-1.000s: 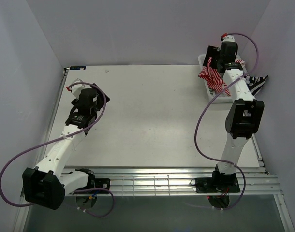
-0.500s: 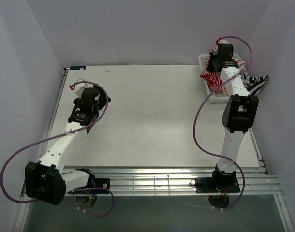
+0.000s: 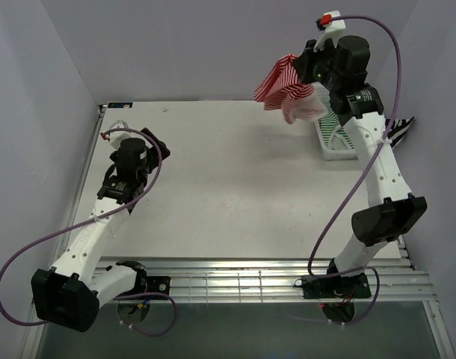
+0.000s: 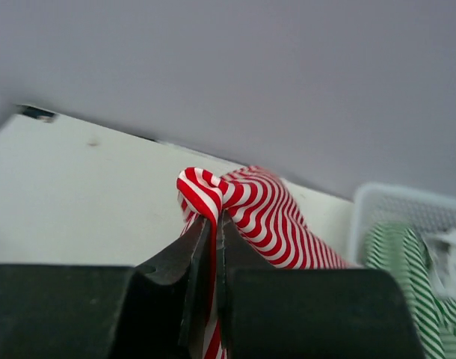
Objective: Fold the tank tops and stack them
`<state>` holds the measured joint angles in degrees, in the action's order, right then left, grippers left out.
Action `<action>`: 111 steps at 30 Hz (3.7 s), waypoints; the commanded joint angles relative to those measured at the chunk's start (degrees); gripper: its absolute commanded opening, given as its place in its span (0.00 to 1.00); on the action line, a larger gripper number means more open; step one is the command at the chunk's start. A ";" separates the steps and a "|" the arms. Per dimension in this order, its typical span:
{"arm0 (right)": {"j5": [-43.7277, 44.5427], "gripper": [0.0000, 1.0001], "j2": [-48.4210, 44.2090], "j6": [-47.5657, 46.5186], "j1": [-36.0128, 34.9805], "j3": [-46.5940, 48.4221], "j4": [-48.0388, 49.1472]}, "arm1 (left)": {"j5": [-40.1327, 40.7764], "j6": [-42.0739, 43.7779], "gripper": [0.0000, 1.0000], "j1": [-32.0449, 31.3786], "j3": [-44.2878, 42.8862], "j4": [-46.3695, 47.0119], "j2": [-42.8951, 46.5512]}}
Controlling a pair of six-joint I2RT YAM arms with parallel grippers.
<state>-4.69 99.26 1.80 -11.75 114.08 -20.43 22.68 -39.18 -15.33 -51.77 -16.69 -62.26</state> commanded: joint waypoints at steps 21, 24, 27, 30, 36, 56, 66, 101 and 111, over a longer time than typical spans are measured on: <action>-0.16 0.90 -16.20 9.98 -4.59 -49.39 2.15 | -8.59 -5.20 0.98 -0.14 -0.36 -14.16 5.66; 1.78 0.90 -20.32 9.89 -9.41 -52.55 1.18 | -13.26 -6.35 0.98 -0.05 3.68 -14.86 5.66; 3.10 0.90 -21.92 11.11 -17.04 -56.24 0.56 | -18.97 -6.00 0.98 -0.14 8.60 -15.30 5.92; 6.62 0.90 -22.88 14.89 -25.30 -59.76 0.12 | -26.61 -6.17 0.98 -0.49 13.00 -14.69 6.97; 7.95 0.90 -22.71 25.95 -33.68 -65.81 6.35 | -35.59 -10.03 0.98 -4.43 22.04 -8.37 7.33; 1.61 0.92 -13.04 30.45 -34.83 -67.76 15.06 | -23.56 -7.32 0.94 -14.29 19.43 1.83 -12.26; 1.44 0.99 -11.82 31.86 -35.19 -68.03 17.00 | -29.17 -2.92 0.54 -14.46 20.57 6.93 -15.43; 11.90 0.08 -30.17 25.89 -33.62 -57.76 -0.75 | -25.41 -10.84 0.00 -14.38 6.11 8.08 9.35; 5.83 0.08 -40.20 16.57 -25.78 -39.41 -9.71 | -9.59 -10.74 0.00 -14.20 -15.10 0.43 4.26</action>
<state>3.22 59.86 23.27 -38.54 67.90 -26.20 6.79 -50.06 -29.63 -62.65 -12.71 -56.23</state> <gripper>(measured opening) 0.081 0.011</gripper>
